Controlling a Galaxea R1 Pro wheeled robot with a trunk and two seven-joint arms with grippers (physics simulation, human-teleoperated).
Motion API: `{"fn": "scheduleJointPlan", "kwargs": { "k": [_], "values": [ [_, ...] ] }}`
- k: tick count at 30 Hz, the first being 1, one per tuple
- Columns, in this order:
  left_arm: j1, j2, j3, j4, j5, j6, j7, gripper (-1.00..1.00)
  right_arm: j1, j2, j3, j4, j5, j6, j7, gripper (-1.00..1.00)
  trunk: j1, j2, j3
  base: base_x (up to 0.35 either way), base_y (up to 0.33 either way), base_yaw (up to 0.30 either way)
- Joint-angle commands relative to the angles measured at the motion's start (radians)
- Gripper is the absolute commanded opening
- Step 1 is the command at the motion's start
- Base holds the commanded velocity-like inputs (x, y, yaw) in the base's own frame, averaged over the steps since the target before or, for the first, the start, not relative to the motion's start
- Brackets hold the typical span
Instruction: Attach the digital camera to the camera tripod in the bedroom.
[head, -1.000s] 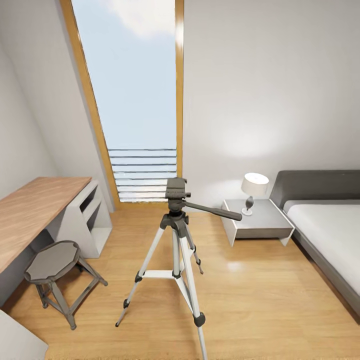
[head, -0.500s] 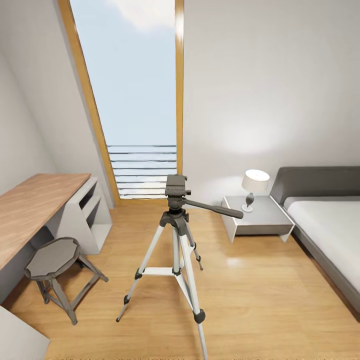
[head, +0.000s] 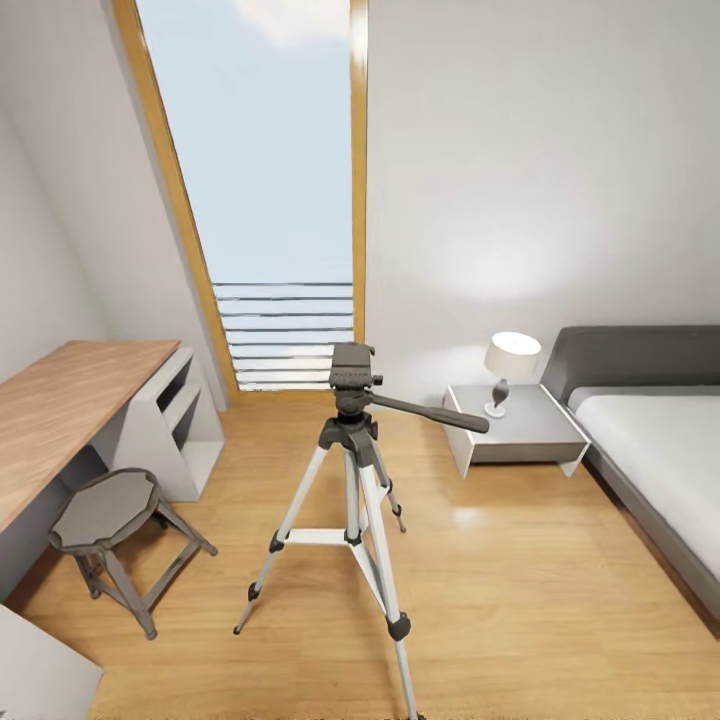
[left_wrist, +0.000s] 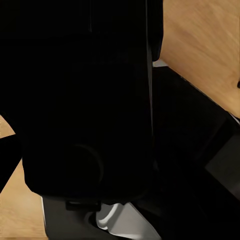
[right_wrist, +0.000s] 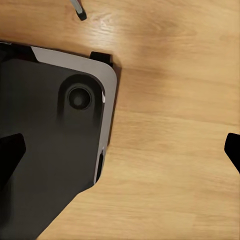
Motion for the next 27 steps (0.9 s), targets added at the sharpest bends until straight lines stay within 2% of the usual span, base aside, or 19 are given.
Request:
{"fn": "scheduleJointPlan", "kwargs": {
  "k": [1,20,27],
  "values": [
    [-0.001,0.0,-0.008,0.0,0.009,0.003,-0.004,-1.0,-0.002,0.0,-0.002,0.003,0.007,-0.004,0.002,1.0,0.0,-0.002,-0.004,0.0,0.0,0.0],
    [-0.001,0.0,-0.008,0.0,0.008,0.002,-0.004,-1.0,-0.002,0.0,-0.002,0.003,0.006,-0.004,0.002,1.0,0.0,-0.002,-0.034,0.0,0.0,0.0],
    [-0.001,0.0,-0.008,0.0,0.007,0.003,-0.003,-1.0,-0.002,0.001,-0.001,0.003,0.006,-0.003,0.002,1.0,0.0,-0.002,-0.038,0.0,0.0,0.0]
  ]
}}
